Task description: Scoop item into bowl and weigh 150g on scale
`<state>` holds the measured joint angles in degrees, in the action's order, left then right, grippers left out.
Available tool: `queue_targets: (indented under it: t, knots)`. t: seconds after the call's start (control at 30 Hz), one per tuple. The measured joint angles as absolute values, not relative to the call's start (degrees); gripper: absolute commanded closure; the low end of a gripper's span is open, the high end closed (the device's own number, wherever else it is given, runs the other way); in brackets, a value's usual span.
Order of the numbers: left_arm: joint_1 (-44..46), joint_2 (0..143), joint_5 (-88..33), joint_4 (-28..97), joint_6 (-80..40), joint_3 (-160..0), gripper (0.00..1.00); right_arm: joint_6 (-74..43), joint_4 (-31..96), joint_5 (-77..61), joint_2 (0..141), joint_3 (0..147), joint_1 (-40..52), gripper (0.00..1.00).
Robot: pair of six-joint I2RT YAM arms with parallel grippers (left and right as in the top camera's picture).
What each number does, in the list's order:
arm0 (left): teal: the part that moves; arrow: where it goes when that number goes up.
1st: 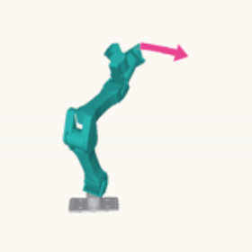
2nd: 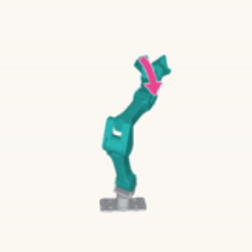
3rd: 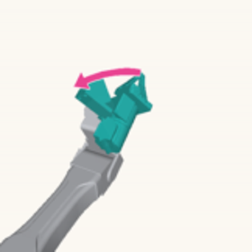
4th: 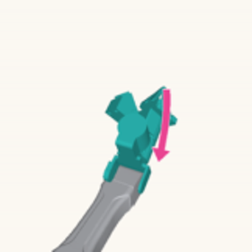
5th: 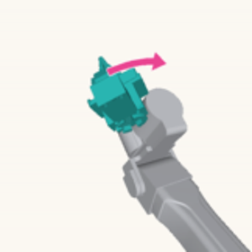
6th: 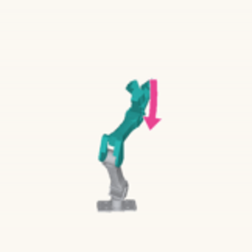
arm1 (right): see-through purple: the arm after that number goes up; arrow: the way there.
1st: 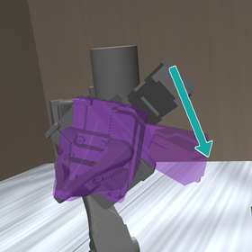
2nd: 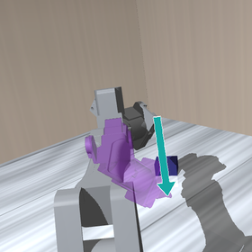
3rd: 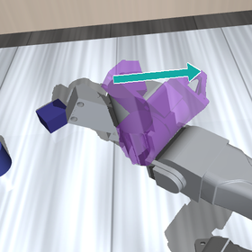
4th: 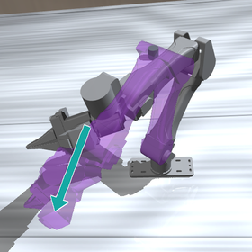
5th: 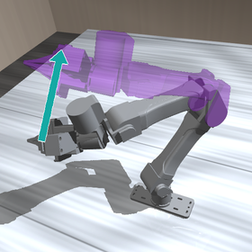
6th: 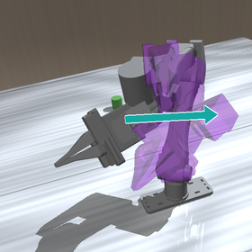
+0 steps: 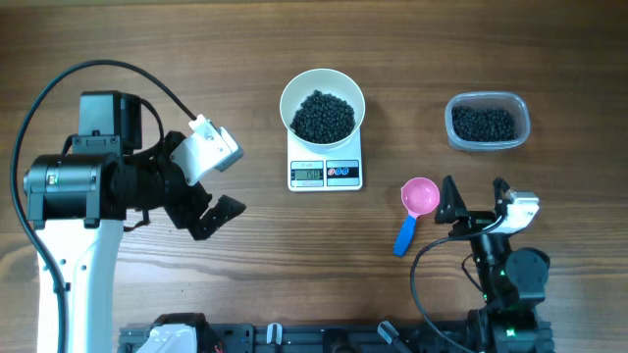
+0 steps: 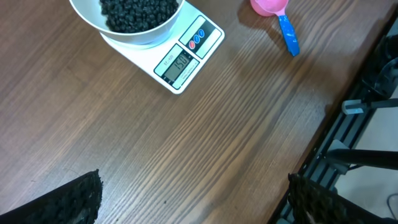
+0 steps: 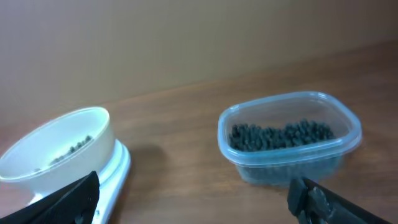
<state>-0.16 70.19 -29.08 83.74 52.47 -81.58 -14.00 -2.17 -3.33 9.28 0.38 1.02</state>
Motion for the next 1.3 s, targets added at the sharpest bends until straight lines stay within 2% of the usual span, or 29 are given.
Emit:
queue_targets:
  t: [0.3,1.3]
  knots:
    - [-0.19,70.19,-29.08,83.79,52.47,-81.58,0.0,0.19,0.01,-3.36,1.13,0.36,1.02,0.0]
    - [-0.19,70.19,-29.08,83.85,52.47,-81.58,0.0,0.34,0.03,-3.36,1.17,0.36,1.02,0.0]
